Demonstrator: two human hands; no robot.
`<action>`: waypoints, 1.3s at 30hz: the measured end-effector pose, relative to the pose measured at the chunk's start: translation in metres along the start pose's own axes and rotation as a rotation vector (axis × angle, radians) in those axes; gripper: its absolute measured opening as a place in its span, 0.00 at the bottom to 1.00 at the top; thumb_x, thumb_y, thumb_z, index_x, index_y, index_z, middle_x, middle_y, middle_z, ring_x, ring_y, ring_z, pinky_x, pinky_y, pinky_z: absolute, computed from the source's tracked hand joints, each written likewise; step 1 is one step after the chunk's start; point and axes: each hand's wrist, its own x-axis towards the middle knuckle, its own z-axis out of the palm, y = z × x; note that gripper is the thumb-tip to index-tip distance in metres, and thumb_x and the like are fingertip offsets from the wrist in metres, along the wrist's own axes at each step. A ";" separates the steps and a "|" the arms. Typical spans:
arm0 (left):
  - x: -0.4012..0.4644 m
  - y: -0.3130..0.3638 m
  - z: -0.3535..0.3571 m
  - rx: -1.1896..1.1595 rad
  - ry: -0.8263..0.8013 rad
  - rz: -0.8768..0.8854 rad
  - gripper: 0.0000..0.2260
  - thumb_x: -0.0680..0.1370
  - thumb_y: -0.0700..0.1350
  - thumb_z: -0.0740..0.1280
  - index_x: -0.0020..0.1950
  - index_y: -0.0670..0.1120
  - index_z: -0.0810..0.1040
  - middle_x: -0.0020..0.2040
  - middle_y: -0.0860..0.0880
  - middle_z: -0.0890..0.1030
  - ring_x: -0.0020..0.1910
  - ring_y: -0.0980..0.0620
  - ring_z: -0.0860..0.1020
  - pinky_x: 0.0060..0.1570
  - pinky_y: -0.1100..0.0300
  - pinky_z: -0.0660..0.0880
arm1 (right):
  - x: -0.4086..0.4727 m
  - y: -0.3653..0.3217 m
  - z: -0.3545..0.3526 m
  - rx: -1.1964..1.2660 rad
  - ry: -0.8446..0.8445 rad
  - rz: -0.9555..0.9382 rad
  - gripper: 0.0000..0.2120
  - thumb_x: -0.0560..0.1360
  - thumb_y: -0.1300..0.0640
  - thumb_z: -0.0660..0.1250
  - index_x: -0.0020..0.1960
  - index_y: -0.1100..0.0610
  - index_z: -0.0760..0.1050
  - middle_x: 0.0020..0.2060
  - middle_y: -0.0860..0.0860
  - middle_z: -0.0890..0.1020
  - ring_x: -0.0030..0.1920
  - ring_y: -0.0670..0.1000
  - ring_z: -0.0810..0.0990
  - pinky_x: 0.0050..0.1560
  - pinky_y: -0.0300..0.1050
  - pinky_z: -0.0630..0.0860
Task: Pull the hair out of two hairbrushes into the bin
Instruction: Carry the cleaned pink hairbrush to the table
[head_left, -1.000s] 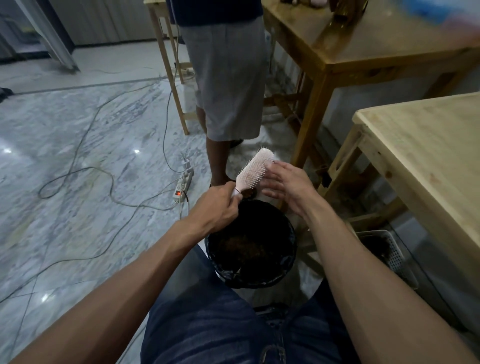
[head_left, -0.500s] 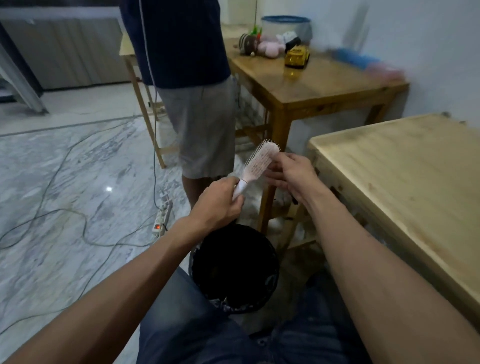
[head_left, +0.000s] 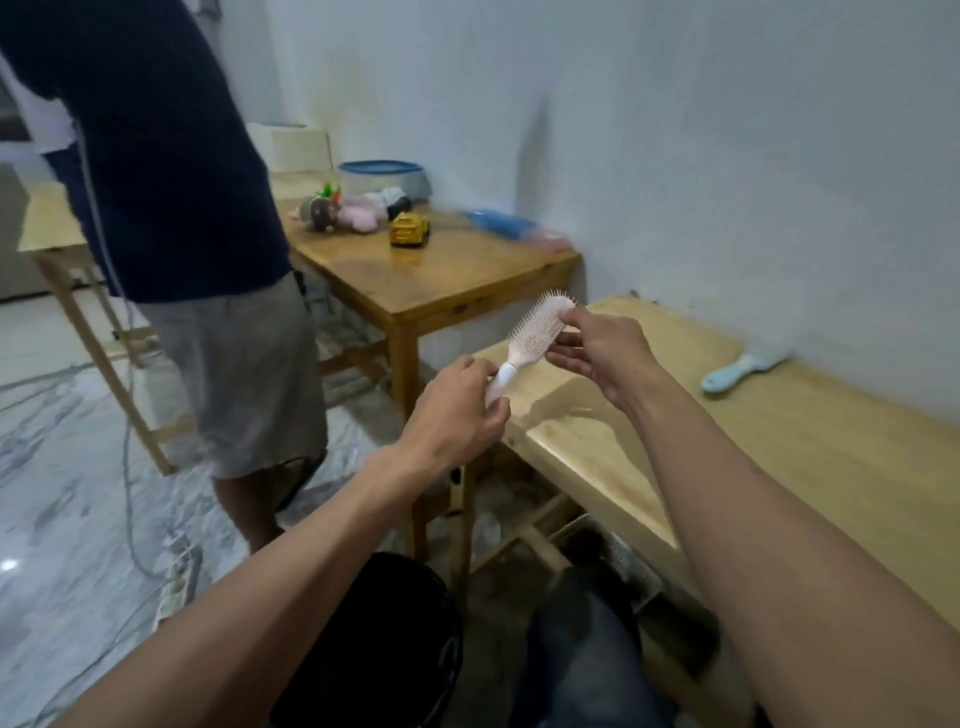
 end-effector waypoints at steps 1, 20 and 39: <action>0.007 0.011 0.005 -0.007 -0.017 0.013 0.17 0.76 0.46 0.66 0.62 0.43 0.79 0.53 0.46 0.80 0.50 0.46 0.78 0.51 0.50 0.76 | -0.001 -0.006 -0.013 0.002 0.031 -0.006 0.08 0.79 0.61 0.69 0.46 0.66 0.78 0.38 0.60 0.82 0.32 0.54 0.84 0.39 0.44 0.86; 0.069 0.179 0.132 -0.113 -0.311 0.191 0.10 0.75 0.47 0.65 0.48 0.41 0.78 0.44 0.47 0.72 0.42 0.43 0.75 0.36 0.54 0.69 | 0.010 -0.036 -0.233 -0.074 0.520 0.084 0.14 0.77 0.60 0.71 0.57 0.69 0.78 0.44 0.63 0.84 0.35 0.55 0.85 0.34 0.44 0.85; 0.121 0.229 0.224 -0.037 -0.378 0.368 0.10 0.79 0.42 0.64 0.58 0.39 0.77 0.55 0.40 0.76 0.55 0.41 0.74 0.43 0.54 0.65 | 0.091 -0.023 -0.321 -0.318 0.815 0.174 0.05 0.72 0.67 0.69 0.39 0.68 0.78 0.33 0.61 0.83 0.30 0.58 0.83 0.35 0.49 0.82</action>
